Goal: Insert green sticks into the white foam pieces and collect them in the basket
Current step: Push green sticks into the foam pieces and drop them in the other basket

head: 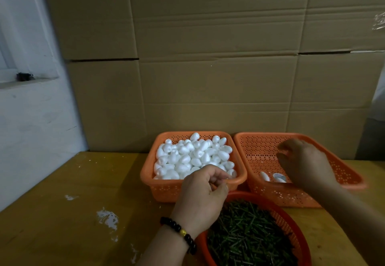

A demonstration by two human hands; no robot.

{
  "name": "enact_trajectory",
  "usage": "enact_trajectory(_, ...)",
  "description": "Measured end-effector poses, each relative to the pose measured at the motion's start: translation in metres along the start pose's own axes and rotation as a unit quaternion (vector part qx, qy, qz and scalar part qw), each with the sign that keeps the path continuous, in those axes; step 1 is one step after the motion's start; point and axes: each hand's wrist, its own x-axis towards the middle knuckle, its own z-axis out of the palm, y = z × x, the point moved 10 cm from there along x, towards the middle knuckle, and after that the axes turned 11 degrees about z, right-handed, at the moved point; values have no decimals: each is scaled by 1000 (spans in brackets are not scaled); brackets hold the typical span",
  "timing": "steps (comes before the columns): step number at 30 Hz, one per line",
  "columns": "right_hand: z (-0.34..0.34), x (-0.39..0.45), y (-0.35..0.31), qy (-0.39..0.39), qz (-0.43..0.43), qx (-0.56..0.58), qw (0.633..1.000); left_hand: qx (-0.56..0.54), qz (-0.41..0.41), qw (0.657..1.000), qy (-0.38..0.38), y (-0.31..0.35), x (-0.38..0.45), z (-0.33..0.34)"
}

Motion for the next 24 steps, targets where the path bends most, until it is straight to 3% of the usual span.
enact_trajectory(2,-26,-39,-29,21,-89,74,993,12,-3,1000,10,-3,6,-8)
enact_trajectory(4,-32,-80,-53,-48,-152,82,984,30,-10,999,11,-9,16,-14)
enact_trajectory(6,-16,-113,-60,-150,-174,32,973,68,-13,998,-4,-14,28,-18)
enact_trajectory(10,22,-155,-68,-275,-220,-97,931,137,-41,985,-96,-23,54,-7)
enact_trajectory(12,36,-166,-64,-314,-218,-75,921,251,-40,950,-182,-22,65,5)
enact_trajectory(15,42,-170,-64,-295,-229,-65,926,398,-38,870,-288,-20,72,20)
enact_trajectory(17,42,-169,-65,-280,-223,-56,932,439,-44,844,-304,-23,78,24)
enact_trajectory(20,43,-169,-66,-275,-220,-56,934,455,-41,832,-315,-40,87,36)
enact_trajectory(24,44,-170,-66,-274,-221,-79,933,561,-1,749,-352,-58,95,56)
